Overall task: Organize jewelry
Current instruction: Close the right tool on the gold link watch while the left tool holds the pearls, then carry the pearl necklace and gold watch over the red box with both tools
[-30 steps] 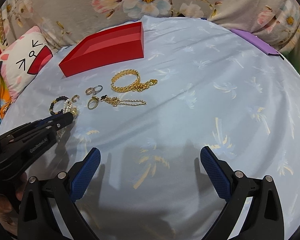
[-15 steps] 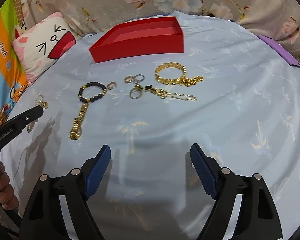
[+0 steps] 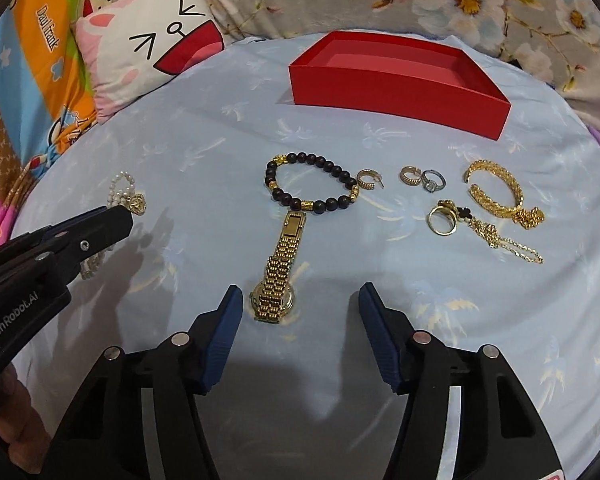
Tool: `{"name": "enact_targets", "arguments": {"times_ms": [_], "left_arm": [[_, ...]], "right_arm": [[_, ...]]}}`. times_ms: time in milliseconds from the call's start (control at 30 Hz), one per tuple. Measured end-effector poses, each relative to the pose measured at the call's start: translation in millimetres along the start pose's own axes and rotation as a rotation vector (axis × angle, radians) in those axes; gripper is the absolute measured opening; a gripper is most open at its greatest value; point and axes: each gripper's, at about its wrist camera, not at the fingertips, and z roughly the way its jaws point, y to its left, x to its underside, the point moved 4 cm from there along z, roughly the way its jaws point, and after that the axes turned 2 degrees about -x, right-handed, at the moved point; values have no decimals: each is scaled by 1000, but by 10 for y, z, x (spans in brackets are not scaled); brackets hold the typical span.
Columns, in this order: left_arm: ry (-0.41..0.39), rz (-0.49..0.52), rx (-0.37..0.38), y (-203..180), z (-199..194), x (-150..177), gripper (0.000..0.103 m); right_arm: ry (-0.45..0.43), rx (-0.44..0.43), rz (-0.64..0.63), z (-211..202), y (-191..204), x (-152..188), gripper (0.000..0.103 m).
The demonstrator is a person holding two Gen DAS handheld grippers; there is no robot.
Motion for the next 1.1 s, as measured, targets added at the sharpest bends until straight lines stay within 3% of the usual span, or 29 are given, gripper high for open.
{"name": "enact_targets", "arguments": {"times_ms": [67, 233, 933, 967, 1000, 1100], "left_arm": [[3, -5, 3, 21, 10, 9, 16], [7, -9, 15, 15, 20, 23, 16], [-12, 53, 104, -432, -213, 64, 16], [-13, 56, 108, -453, -226, 66, 16], [-14, 59, 111, -472, -237, 64, 16], [-18, 67, 120, -529, -269, 51, 16]], "right_arm": [[-8, 41, -34, 14, 39, 12, 52], [-18, 25, -58, -20, 67, 31, 20], [-79, 6, 82, -657, -528, 250, 19], [-86, 9, 85, -691, -553, 251, 18], [-93, 12, 89, -727, -584, 248, 2], [-109, 28, 104, -817, -691, 220, 0]]}}
